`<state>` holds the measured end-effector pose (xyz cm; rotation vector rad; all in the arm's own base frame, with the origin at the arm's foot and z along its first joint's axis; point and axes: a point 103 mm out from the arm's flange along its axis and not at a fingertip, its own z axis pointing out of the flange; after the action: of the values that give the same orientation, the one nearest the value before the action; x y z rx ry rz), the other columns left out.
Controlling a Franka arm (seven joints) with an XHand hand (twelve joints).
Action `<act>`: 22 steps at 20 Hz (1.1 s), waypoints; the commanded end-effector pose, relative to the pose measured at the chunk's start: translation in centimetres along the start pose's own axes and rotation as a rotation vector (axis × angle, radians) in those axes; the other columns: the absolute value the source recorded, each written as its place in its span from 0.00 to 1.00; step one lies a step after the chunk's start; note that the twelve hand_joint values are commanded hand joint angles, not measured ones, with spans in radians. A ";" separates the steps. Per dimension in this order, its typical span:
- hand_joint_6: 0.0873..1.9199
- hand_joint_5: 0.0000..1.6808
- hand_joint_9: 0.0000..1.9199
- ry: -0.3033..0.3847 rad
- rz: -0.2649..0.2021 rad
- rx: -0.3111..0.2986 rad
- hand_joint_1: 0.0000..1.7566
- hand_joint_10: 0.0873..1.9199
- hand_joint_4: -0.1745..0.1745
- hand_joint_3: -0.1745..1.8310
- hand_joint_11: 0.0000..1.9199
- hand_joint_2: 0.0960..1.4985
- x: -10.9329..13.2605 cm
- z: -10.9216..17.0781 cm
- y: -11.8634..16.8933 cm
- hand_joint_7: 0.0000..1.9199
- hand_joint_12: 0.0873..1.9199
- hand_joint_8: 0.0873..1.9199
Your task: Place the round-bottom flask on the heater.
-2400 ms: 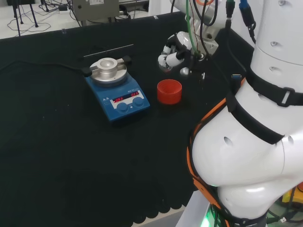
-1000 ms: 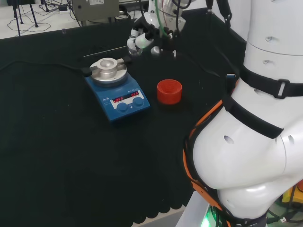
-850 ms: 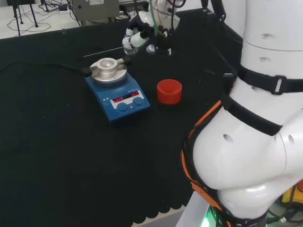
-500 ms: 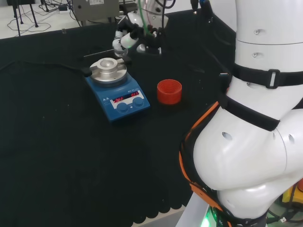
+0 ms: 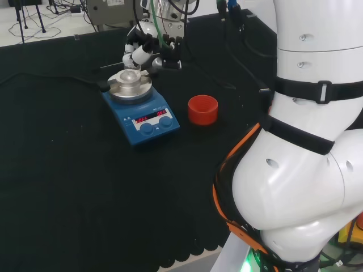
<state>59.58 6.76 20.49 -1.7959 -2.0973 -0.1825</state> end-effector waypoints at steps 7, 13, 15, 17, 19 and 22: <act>0.66 0.59 0.40 0.012 0.002 0.015 0.61 0.28 0.55 0.55 0.17 0.42 0.0 0.7 1.0 0.30 0.67 0.30; 0.66 0.59 0.40 0.012 -0.012 0.014 0.61 0.28 0.55 0.55 0.17 0.42 0.9 0.7 1.4 0.30 0.67 0.30; 0.66 0.59 0.40 0.011 -0.011 0.016 0.61 0.28 0.55 0.55 0.17 0.42 0.9 0.8 1.4 0.30 0.67 0.30; 0.66 0.59 0.40 0.010 -0.007 0.020 0.61 0.28 0.55 0.55 0.17 0.42 0.8 1.0 1.3 0.30 0.67 0.30; 0.66 0.59 0.40 0.009 -0.001 0.024 0.61 0.28 0.55 0.55 0.17 0.42 0.5 1.2 1.2 0.30 0.67 0.30; 0.66 0.59 0.40 0.008 0.008 0.026 0.61 0.28 0.55 0.55 0.16 0.42 0.1 1.4 1.1 0.30 0.67 0.30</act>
<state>60.41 7.80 19.30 -1.7783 -2.0835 -0.1637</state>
